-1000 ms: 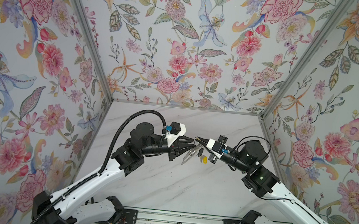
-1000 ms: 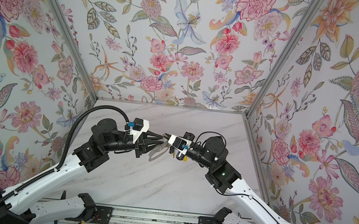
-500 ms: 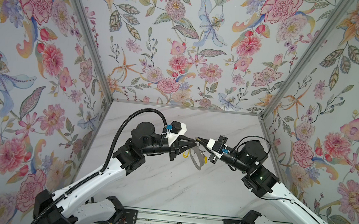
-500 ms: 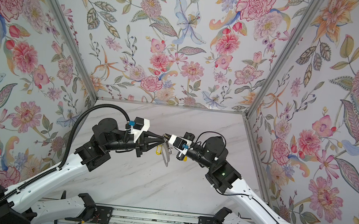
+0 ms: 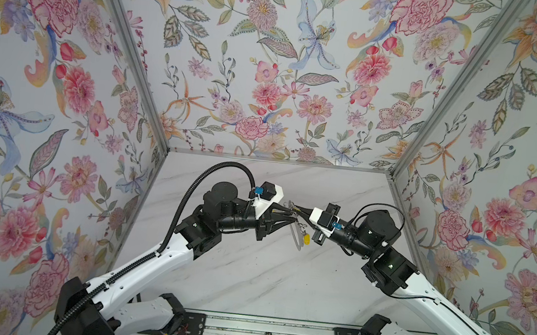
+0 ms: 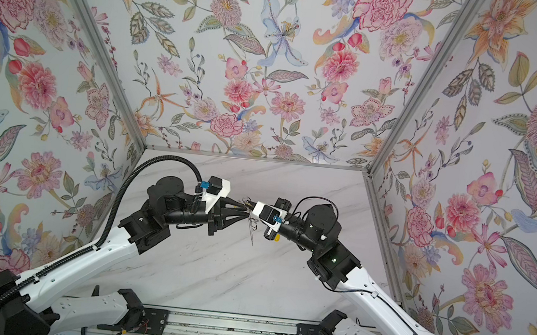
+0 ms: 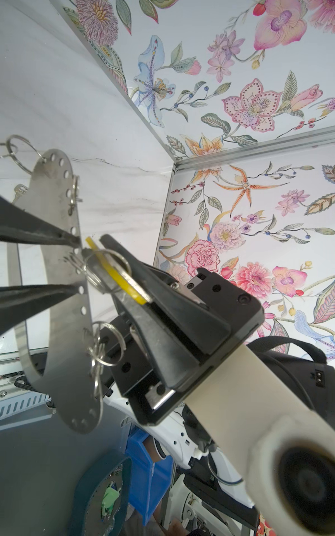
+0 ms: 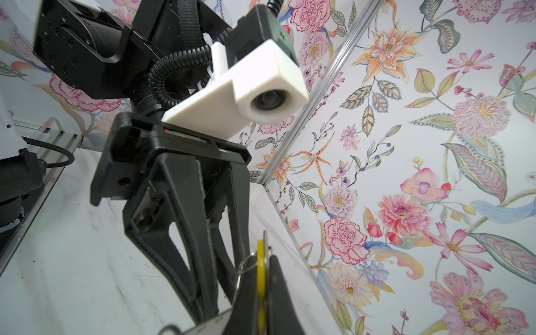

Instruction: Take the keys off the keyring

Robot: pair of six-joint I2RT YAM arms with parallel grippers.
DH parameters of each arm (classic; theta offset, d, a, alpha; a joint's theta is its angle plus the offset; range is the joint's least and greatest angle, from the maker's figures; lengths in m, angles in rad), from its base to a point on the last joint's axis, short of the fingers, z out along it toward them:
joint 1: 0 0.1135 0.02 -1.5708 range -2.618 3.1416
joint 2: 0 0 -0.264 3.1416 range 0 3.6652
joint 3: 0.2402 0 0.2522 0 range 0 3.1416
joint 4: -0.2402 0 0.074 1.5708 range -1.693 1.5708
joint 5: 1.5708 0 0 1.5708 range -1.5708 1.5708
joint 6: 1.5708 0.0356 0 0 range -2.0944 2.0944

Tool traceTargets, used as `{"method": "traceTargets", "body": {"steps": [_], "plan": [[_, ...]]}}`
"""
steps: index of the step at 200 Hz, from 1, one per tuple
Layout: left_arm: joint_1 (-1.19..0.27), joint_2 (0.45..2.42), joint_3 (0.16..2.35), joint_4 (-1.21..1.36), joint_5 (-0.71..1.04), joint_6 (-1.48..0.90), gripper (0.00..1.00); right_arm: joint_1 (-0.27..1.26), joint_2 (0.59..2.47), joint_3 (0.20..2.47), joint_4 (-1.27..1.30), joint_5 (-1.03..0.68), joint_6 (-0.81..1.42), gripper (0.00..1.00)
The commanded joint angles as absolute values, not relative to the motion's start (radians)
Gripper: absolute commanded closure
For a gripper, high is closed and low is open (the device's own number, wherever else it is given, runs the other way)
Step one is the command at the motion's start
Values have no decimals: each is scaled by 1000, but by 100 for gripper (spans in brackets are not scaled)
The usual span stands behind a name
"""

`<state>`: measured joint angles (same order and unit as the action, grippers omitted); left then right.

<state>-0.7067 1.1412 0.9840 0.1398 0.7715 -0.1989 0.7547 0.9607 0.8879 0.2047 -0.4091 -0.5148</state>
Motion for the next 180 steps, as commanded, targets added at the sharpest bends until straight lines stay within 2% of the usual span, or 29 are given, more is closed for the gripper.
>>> {"method": "traceTargets", "body": {"steps": [1, 66, 126, 166, 180], "plan": [[-701, 1144, 1005, 163, 780, -206, 74, 753, 946, 887, 241, -431, -494, 100], [-698, 1121, 998, 187, 766, -204, 69, 749, 947, 882, 230, -428, -498, 100], [-690, 1124, 1003, 200, 765, -200, 70, 749, 953, 887, 218, -433, -495, 100], [-690, 1096, 982, 246, 786, -194, 85, 749, 962, 890, 208, -430, -498, 100], [-690, 1091, 980, 242, 787, -191, 94, 749, 962, 889, 211, -427, -499, 100]]}}
